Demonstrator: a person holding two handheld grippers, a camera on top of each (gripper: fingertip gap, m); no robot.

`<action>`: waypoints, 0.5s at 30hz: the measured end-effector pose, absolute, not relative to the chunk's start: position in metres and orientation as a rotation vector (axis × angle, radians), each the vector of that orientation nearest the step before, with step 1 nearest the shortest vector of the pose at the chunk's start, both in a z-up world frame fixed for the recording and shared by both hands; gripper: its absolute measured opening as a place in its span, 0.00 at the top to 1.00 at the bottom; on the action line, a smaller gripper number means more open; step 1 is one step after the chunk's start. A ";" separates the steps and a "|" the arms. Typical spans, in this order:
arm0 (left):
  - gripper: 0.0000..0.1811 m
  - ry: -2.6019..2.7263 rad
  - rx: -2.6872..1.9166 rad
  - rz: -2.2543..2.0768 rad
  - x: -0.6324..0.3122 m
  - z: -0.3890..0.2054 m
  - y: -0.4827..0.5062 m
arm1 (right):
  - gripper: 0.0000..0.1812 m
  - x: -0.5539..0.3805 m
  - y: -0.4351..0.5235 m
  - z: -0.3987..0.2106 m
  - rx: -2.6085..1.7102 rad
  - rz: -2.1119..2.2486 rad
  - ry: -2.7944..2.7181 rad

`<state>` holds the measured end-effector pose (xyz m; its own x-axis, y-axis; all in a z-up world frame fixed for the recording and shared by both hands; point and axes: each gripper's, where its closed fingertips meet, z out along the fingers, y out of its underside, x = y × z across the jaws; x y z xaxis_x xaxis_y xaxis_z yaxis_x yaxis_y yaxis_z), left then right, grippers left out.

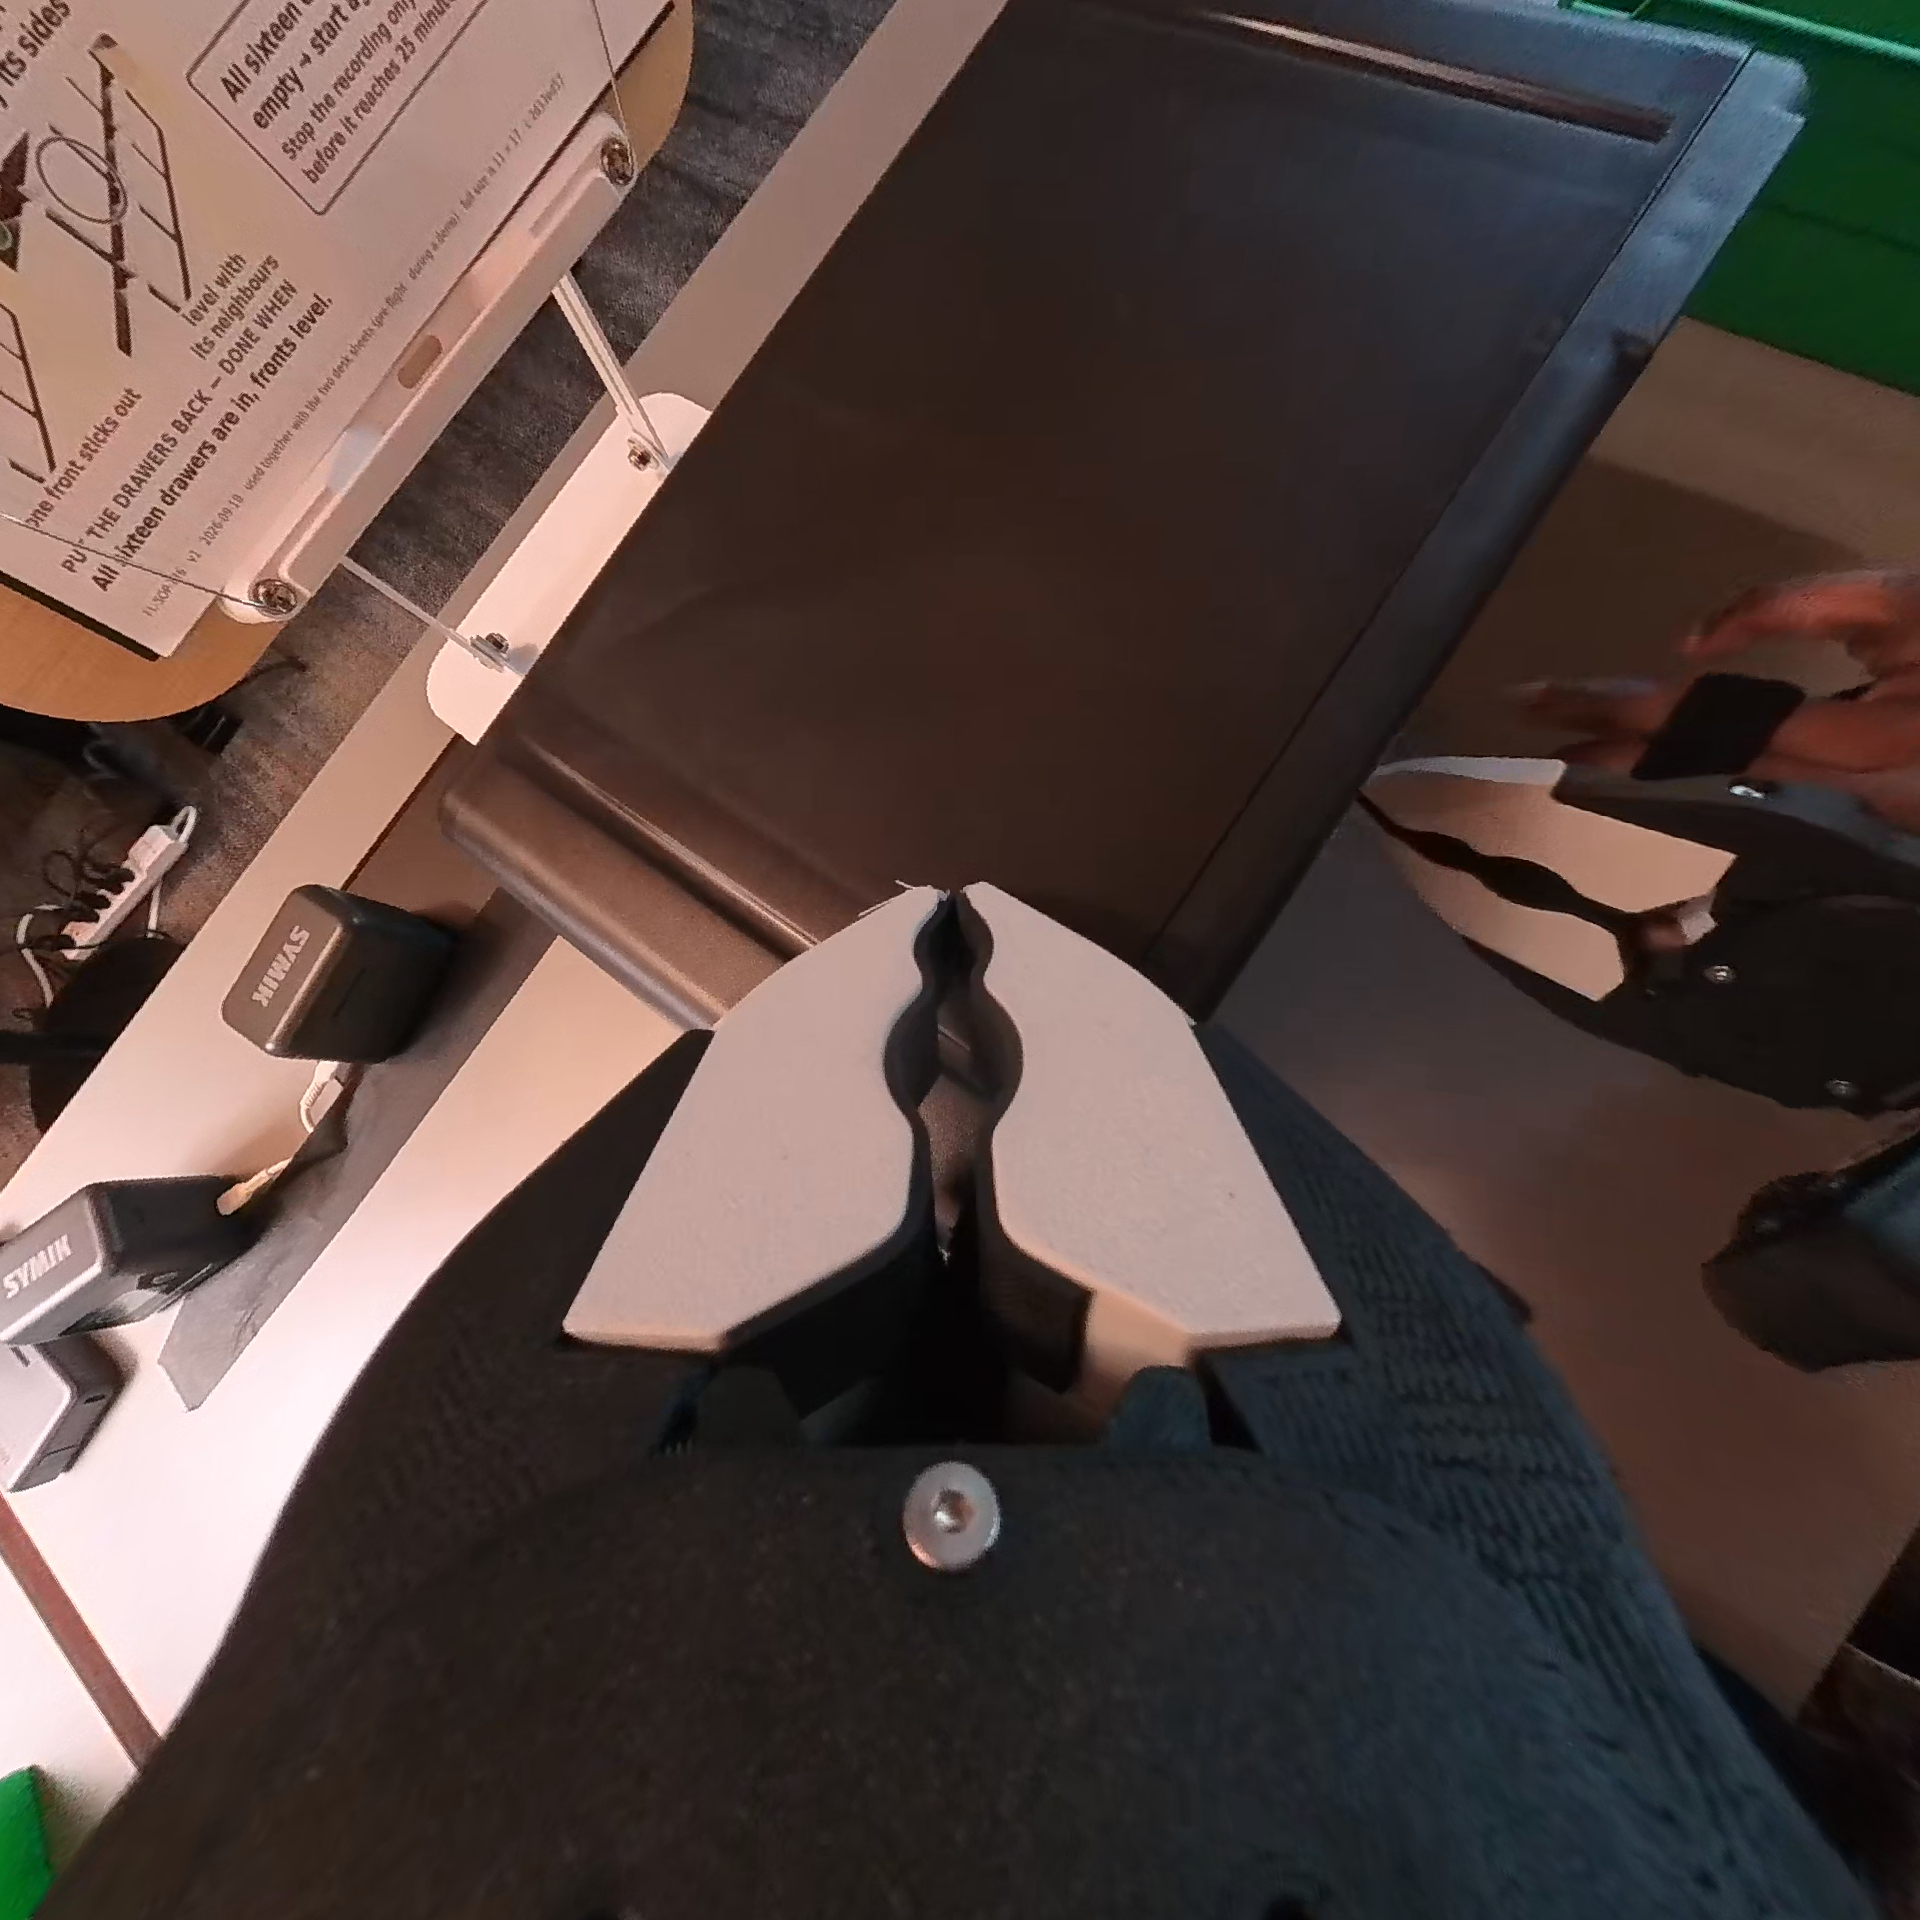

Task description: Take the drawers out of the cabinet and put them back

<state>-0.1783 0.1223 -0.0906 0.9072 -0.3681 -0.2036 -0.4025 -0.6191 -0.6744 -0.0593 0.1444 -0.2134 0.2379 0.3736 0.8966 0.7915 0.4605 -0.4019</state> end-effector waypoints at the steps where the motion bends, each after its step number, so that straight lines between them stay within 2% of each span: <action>1: 1.00 0.547 -2.296 0.057 -0.178 -0.091 0.122 | 1.00 -0.062 0.146 -0.214 -1.137 -0.392 -1.371; 8: 1.00 0.550 -2.290 0.065 -0.178 -0.091 0.122 | 1.00 -0.066 0.157 -0.227 -1.148 -0.431 -1.403; 11: 1.00 0.547 -2.285 0.056 -0.178 -0.091 0.122 | 1.00 -0.064 0.144 -0.217 -1.191 -0.233 -1.359; 15: 1.00 0.543 -2.277 0.050 -0.178 -0.091 0.122 | 0.84 -0.062 0.112 -0.170 -1.201 0.349 -1.204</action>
<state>-0.1783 0.1223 -0.0905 0.9079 -0.3674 -0.2019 -0.3982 -0.6050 -0.6895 -0.0625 0.1124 -0.1700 0.3930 0.7569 0.5222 0.3600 0.3959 -0.8448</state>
